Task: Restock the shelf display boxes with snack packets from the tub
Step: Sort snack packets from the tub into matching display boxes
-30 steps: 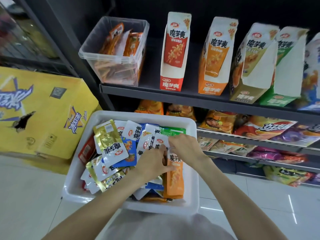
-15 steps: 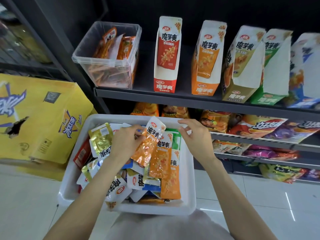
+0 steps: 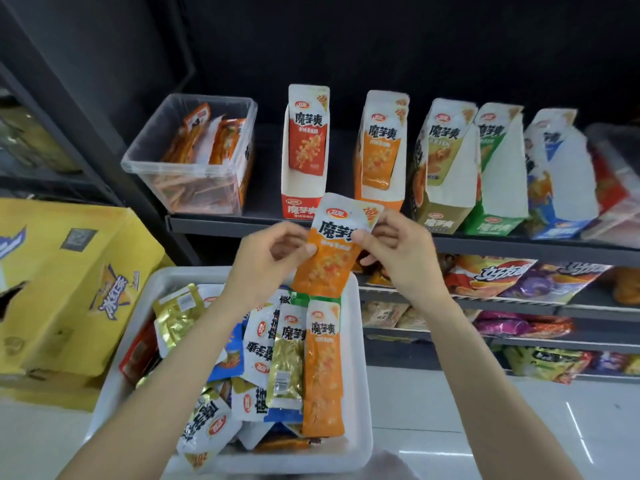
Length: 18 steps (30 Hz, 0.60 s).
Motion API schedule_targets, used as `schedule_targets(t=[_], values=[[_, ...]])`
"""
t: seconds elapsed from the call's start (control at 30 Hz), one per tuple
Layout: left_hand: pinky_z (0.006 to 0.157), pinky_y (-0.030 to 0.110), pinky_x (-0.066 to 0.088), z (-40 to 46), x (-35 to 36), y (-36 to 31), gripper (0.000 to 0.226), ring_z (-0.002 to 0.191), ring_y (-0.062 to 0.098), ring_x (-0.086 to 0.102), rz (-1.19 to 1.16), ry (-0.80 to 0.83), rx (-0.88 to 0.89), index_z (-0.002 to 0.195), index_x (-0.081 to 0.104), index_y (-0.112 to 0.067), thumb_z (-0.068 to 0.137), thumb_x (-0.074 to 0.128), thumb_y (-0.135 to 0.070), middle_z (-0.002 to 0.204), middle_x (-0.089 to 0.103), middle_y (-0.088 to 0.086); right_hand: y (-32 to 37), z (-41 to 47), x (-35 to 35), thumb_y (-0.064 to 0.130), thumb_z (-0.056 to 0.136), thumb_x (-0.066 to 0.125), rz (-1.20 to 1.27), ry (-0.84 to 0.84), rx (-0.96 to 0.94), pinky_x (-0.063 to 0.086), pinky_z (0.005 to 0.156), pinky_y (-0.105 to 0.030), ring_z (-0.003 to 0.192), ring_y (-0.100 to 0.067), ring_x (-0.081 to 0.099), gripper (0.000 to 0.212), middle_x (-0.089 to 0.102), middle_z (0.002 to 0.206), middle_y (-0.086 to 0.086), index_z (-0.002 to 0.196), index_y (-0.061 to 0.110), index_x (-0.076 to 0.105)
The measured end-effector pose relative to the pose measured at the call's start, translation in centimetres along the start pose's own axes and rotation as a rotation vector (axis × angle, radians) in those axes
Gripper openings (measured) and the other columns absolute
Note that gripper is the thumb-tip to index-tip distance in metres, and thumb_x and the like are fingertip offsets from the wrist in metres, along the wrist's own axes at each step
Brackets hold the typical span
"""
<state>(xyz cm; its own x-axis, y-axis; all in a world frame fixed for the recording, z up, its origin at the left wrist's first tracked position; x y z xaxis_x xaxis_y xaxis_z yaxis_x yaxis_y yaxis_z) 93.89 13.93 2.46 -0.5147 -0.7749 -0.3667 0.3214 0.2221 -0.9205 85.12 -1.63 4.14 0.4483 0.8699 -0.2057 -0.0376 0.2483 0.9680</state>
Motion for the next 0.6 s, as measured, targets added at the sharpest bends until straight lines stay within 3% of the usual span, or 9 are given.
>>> schedule_targets(t=[0.07, 0.17, 0.3, 0.43, 0.53, 0.6], values=[[0.073, 0.011, 0.049, 2.3, 0.7, -3.3, 0.02, 0.077, -0.004, 0.063, 0.063, -0.024, 0.15, 0.088, 0.061, -0.032, 0.087, 0.067, -0.012, 0.083, 0.066, -0.017, 2.5, 1.2, -2.6, 0.012, 0.086, 0.067, -0.058, -0.07, -0.108, 0.055, 0.068, -0.019, 0.081, -0.004, 0.068, 0.017, 0.069, 0.088, 0.013, 0.09, 0.027, 0.062], [0.083, 0.01, 0.046, 5.7, 1.6, -7.7, 0.02, 0.095, -0.001, 0.062, 0.124, -0.105, 0.356, 0.109, 0.061, -0.016, 0.092, 0.058, -0.007, 0.101, 0.067, -0.009, 5.5, 2.7, -8.1, 0.012, 0.089, 0.065, -0.121, -0.316, -0.245, 0.055, 0.074, -0.02, 0.08, 0.0, 0.067, 0.018, 0.066, 0.085, 0.016, 0.089, 0.028, 0.058], [0.084, 0.016, 0.05, 10.9, 3.1, -8.0, 0.03, 0.102, 0.004, 0.059, 0.134, -0.146, 0.306, 0.121, 0.056, -0.015, 0.091, 0.06, -0.012, 0.11, 0.062, -0.009, 7.6, 5.9, -13.5, 0.015, 0.092, 0.061, -0.156, -0.55, -0.37, 0.058, 0.075, -0.038, 0.079, -0.005, 0.068, 0.023, 0.062, 0.077, 0.014, 0.083, 0.031, 0.048], [0.079, 0.02, 0.048, 14.8, 5.3, -4.9, 0.048, 0.098, 0.009, 0.06, 0.363, -0.091, 0.158, 0.134, 0.049, -0.015, 0.089, 0.064, -0.024, 0.122, 0.059, -0.001, 5.8, 12.0, -13.0, 0.017, 0.092, 0.06, -0.412, -0.465, -0.32, 0.057, 0.068, -0.043, 0.077, -0.014, 0.068, 0.006, 0.067, 0.083, 0.003, 0.092, 0.016, 0.055], [0.076, 0.018, 0.042, 16.1, 6.8, -2.9, 0.056, 0.094, 0.008, 0.061, 0.457, -0.018, 0.083, 0.139, 0.043, -0.016, 0.088, 0.064, -0.029, 0.126, 0.057, -0.001, 3.9, 15.9, -10.7, 0.017, 0.092, 0.059, -0.648, -0.347, -0.273, 0.052, 0.062, -0.018, 0.072, -0.012, 0.063, 0.015, 0.068, 0.088, -0.001, 0.105, 0.009, 0.059], [0.071, 0.017, 0.04, 16.5, 7.4, -2.2, 0.055, 0.092, 0.008, 0.062, 0.478, 0.01, 0.065, 0.138, 0.044, -0.019, 0.088, 0.064, -0.027, 0.126, 0.057, -0.001, 2.6, 17.7, -9.3, 0.017, 0.091, 0.06, -0.706, -0.287, -0.249, 0.047, 0.061, -0.017, 0.072, -0.012, 0.06, 0.018, 0.067, 0.088, -0.004, 0.106, 0.008, 0.062]])
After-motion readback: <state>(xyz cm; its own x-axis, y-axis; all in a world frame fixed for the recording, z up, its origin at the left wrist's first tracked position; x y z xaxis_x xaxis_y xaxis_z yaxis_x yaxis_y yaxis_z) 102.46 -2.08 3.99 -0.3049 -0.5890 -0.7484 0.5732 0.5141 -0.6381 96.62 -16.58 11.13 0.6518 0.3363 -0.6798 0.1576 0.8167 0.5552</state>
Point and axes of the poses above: each hand's wrist, its own z-axis towards the middle knuckle, its own x-axis out of the palm, y = z × x, the point moved 10 cm from there along z, towards the middle knuckle
